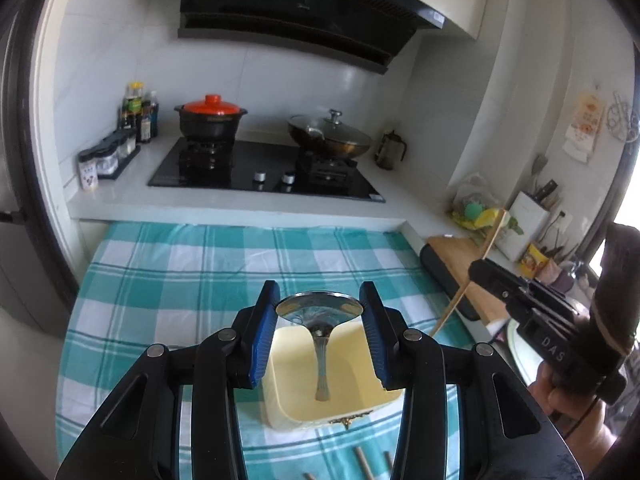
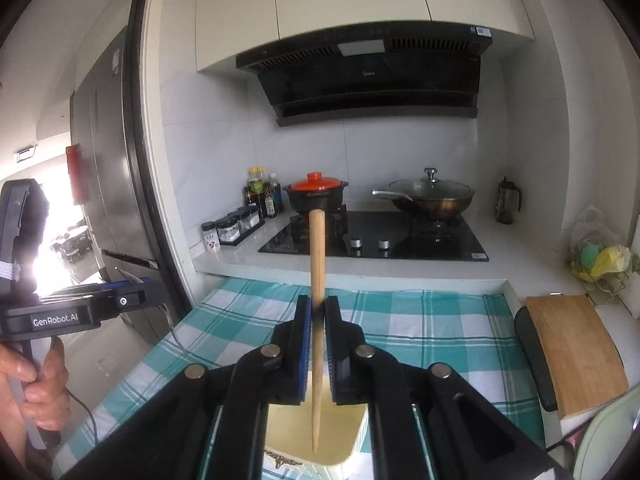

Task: Organize utensils
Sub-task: 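Carry the spoon and chopstick to the cream caddy and lower them inside, then open both grippers and withdraw from the caddy toward the utensils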

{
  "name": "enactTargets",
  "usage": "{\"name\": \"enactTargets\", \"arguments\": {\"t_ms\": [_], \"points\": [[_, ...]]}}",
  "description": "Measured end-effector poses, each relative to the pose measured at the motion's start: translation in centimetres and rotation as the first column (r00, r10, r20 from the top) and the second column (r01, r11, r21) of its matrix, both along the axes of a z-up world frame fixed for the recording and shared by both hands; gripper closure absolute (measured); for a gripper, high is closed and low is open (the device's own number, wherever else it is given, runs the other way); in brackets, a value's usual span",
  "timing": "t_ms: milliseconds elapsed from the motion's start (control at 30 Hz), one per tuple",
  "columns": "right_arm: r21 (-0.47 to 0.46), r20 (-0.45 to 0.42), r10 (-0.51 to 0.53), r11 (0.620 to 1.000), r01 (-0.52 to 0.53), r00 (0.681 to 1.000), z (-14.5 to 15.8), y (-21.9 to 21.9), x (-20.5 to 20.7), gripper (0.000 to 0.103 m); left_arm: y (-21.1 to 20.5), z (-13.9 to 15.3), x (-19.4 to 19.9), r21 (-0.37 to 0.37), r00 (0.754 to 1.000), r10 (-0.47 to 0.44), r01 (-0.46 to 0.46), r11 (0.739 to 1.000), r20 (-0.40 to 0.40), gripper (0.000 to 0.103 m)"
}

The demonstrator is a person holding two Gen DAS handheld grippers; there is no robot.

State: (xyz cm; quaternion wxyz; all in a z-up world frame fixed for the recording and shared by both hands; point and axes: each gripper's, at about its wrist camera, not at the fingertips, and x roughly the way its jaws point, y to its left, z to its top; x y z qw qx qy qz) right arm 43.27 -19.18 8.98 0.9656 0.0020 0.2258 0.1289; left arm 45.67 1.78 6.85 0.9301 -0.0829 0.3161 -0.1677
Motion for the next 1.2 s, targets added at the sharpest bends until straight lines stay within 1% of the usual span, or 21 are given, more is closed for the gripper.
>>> {"name": "enactTargets", "arguments": {"t_ms": [100, 233, 367, 467, 500, 533, 567, 600, 633, 700, 733, 800, 900, 1000, 1100, 1200], "points": [[-0.008, -0.086, 0.004, 1.0, -0.004, 0.996, -2.9, 0.1, 2.8, 0.096, -1.3, -2.8, 2.2, 0.021, 0.997, -0.011, 0.013, 1.0, -0.081, 0.062], [-0.019, -0.215, 0.003, 1.0, -0.007, 0.977, -7.3, 0.1, 5.5, 0.096, -2.7, -6.3, 4.1, 0.061, 0.984, -0.015, 0.026, 0.998, -0.179, 0.062], [-0.021, -0.287, -0.008, 1.0, 0.002, 0.958, -10.1, -0.2, 6.7, 0.096, -3.5, -8.7, 5.0, 0.102, 0.975, 0.005, 0.018, 0.995, -0.222, 0.062], [-0.009, -0.332, -0.008, 1.0, 0.006, 0.943, -11.4, -0.6, 7.5, 0.095, -3.6, -9.6, 5.6, 0.119, 0.971, 0.034, -0.006, 0.993, -0.238, 0.06], [-0.005, -0.344, -0.013, 1.0, 0.012, 0.939, -11.6, -0.8, 7.8, 0.093, -3.5, -9.6, 5.7, 0.113, 0.971, 0.043, -0.017, 0.993, -0.237, 0.057], [-0.008, -0.352, -0.021, 1.0, 0.02, 0.936, -11.8, -0.9, 7.9, 0.083, -3.3, -9.4, 5.6, 0.106, 0.971, 0.048, -0.023, 0.994, -0.233, 0.053], [-0.009, -0.354, -0.028, 1.0, 0.027, 0.935, -11.7, -1.1, 7.8, 0.077, -3.0, -8.9, 5.2, 0.099, 0.973, 0.049, -0.028, 0.995, -0.224, 0.046], [-0.003, -0.347, -0.032, 0.999, 0.033, 0.937, -11.5, -1.3, 7.5, 0.065, -2.8, -8.4, 4.7, 0.097, 0.976, 0.049, -0.029, 0.995, -0.211, 0.039], [0.004, -0.337, -0.034, 0.999, 0.038, 0.941, -11.0, -1.5, 7.2, 0.061, -2.5, -7.7, 3.8, 0.103, 0.98, 0.045, -0.026, 0.994, -0.192, 0.036], [0.004, -0.314, -0.035, 0.999, 0.038, 0.949, -9.9, -2.1, 5.9, 0.061, -2.0, -6.6, 2.1, 0.131, 0.987, 0.039, -0.018, 0.991, -0.156, 0.03], [-0.001, -0.305, -0.034, 0.999, 0.035, 0.952, -9.3, -2.3, 5.2, 0.06, -1.6, -6.0, 1.0, 0.143, 0.989, 0.033, -0.013, 0.99, -0.141, 0.028], [-0.018, -0.281, -0.034, 0.999, 0.03, 0.959, -8.2, -2.9, 3.0, 0.06, -0.7, -5.2, -1.6, 0.164, 0.992, 0.02, 0.0, 0.987, -0.122, 0.02], [-0.05, -0.252, -0.036, 0.998, 0.025, 0.967, -7.0, -3.9, -0.6, 0.056, 0.8, -5.2, -5.9, 0.194, 0.994, 0.012, 0.009, 0.981, -0.111, 0.017], [-0.079, -0.238, -0.042, 0.997, 0.024, 0.97, -6.8, -5.2, -5.0, 0.056, 2.0, -6.6, -10.5, 0.221, 0.993, 0.007, 0.02, 0.975, -0.119, 0.015], [-0.109, -0.225, -0.062, 0.993, 0.038, 0.972, -7.4, -6.4, -9.7, 0.056, 2.8, -9.1, -15.2, 0.234, 0.991, 0.005, 0.027, 0.972, -0.134, 0.015], [-0.15, -0.194, -0.095, 0.986, 0.066, 0.976, -8.6, -7.2, -14.6, 0.056, 3.1, -11.9, -19.4, 0.251, 0.991, 0.035, -0.001, 0.968, -0.13, 0.015]]}}
